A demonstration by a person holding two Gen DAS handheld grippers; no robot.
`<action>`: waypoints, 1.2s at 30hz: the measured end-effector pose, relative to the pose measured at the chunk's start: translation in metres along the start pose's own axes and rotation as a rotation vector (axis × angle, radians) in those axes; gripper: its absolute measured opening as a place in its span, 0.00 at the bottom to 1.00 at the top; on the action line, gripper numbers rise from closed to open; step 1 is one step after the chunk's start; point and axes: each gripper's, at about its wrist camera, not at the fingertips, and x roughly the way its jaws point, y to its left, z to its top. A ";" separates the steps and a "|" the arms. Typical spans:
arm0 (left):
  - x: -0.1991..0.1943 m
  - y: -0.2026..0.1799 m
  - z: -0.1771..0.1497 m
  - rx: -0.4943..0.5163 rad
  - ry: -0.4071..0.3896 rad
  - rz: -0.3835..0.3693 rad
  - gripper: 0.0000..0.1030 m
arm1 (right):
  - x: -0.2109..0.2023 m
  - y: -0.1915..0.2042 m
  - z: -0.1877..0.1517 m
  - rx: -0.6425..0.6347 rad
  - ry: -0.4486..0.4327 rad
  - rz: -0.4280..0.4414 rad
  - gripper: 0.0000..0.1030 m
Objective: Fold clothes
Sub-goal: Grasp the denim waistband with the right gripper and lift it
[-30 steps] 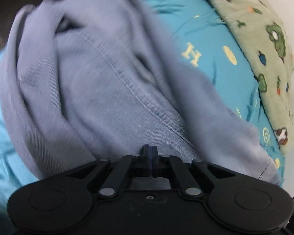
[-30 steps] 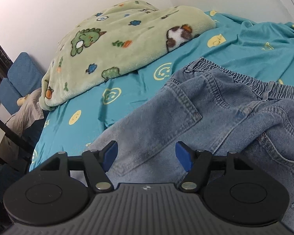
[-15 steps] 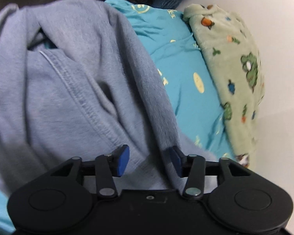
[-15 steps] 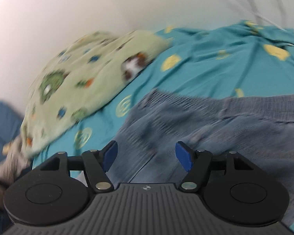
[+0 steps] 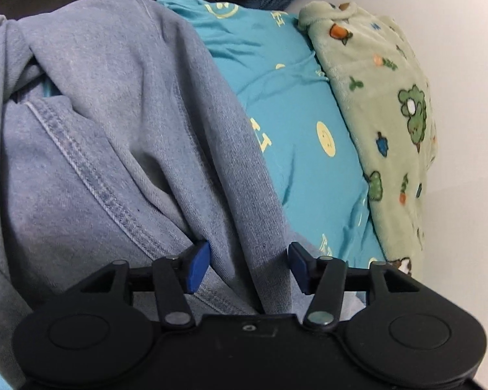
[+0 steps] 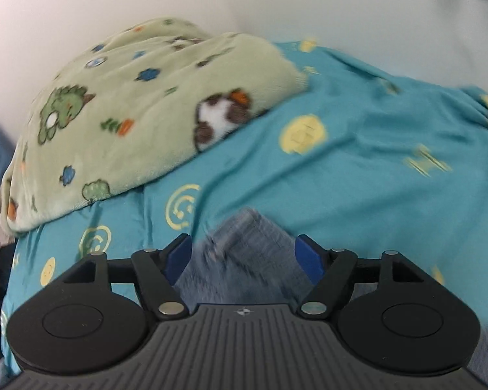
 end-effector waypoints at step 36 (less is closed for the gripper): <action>0.028 -0.002 -0.004 0.031 0.011 0.050 0.49 | 0.078 -0.048 0.005 0.321 0.321 0.497 0.49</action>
